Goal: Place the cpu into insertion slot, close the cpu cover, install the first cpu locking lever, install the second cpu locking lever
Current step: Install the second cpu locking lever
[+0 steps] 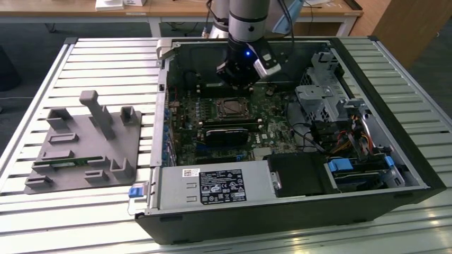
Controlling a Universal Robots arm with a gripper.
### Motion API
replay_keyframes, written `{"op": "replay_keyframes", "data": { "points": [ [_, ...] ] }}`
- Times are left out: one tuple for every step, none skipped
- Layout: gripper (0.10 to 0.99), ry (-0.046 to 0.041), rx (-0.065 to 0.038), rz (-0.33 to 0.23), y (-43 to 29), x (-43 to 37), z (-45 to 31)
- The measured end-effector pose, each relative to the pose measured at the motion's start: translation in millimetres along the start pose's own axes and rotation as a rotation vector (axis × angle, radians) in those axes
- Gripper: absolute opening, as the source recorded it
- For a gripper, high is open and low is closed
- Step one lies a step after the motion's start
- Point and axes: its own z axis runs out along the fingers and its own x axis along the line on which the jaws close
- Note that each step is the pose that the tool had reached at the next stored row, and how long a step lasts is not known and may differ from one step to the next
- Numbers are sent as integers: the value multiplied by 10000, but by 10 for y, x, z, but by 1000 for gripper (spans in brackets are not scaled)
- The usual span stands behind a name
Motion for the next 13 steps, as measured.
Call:
{"op": "replay_keyframes", "data": {
  "points": [
    [106, 0, 0, -1, -8, 0, 0],
    [106, 0, 0, 0, -17, 0, 0],
    [106, 1, 0, 0, -26, 0, 0],
    [106, 0, 0, 0, -35, 0, 0],
    [106, 1, 1, 0, -43, 0, 0],
    [106, 1, 1, 0, -53, 0, 2],
    [106, 0, 0, 0, -65, 0, 2],
    [106, 0, 0, 0, -78, 0, 3],
    [106, 0, 0, 0, -91, 0, 3],
    [106, 0, -2, 0, -108, 0, 2],
    [106, 0, -3, 0, -122, 0, 2],
    [106, 1, -2, 0, -135, 0, 2],
    [106, 1, -3, 0, -145, 0, 1]
  ]
}}
